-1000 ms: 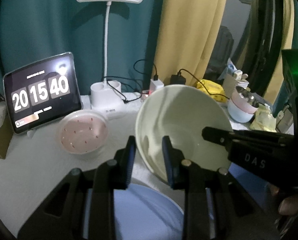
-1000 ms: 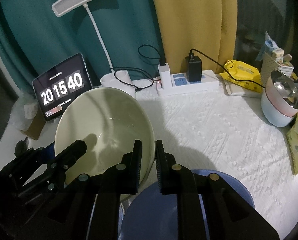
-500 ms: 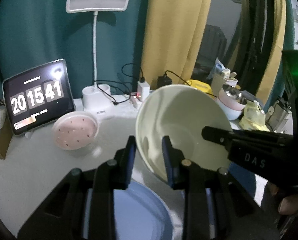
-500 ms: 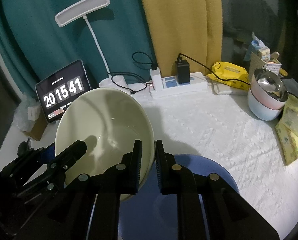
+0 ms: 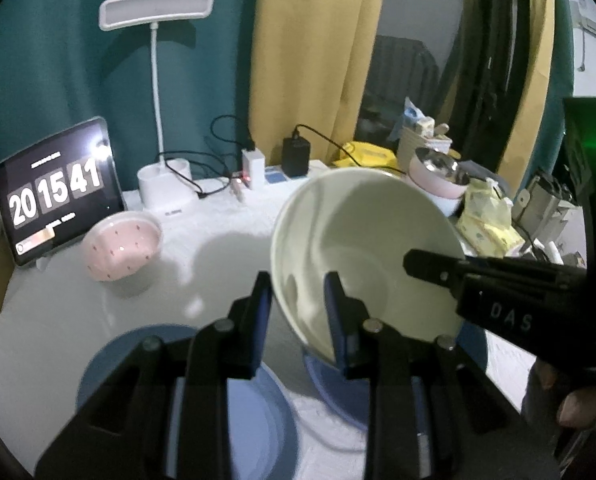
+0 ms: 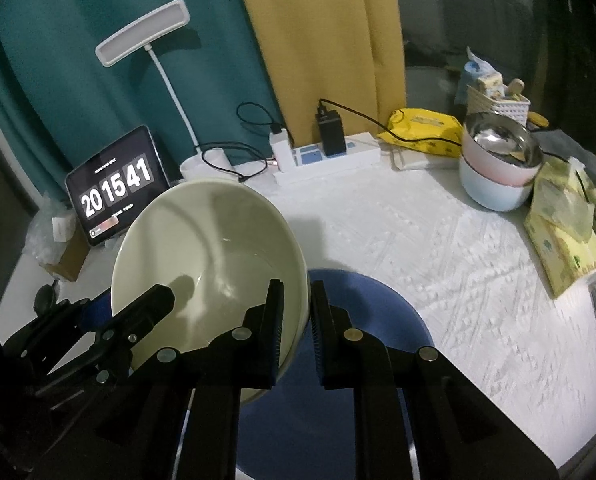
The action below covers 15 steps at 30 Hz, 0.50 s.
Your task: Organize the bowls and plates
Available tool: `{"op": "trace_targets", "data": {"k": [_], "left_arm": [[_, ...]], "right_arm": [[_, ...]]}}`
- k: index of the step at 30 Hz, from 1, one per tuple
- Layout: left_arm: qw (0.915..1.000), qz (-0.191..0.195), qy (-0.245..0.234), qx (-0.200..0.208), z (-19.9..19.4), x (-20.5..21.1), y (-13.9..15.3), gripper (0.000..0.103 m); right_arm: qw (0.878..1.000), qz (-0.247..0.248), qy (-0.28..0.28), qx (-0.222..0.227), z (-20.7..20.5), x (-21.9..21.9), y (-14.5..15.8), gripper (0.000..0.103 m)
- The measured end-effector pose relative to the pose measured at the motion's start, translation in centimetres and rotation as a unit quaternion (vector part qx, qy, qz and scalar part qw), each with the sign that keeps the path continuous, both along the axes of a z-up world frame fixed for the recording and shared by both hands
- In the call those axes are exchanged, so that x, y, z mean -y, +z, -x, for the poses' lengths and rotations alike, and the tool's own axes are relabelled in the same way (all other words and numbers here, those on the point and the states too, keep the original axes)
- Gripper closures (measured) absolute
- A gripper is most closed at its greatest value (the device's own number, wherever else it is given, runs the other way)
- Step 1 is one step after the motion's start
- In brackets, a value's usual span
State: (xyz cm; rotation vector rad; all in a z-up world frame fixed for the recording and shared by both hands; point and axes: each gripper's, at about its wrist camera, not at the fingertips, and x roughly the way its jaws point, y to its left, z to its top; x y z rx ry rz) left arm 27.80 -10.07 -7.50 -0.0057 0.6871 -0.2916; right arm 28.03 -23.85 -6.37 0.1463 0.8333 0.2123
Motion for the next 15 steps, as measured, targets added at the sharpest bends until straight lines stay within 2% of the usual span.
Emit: {"op": "trace_targets", "data": {"k": [15], "left_arm": [[0.999, -0.027, -0.016, -0.031, 1.2, 3.6, -2.8, 0.076]], "right_arm": [[0.999, -0.013, -0.026, -0.028, 1.7, 3.5, -2.9, 0.088]]}}
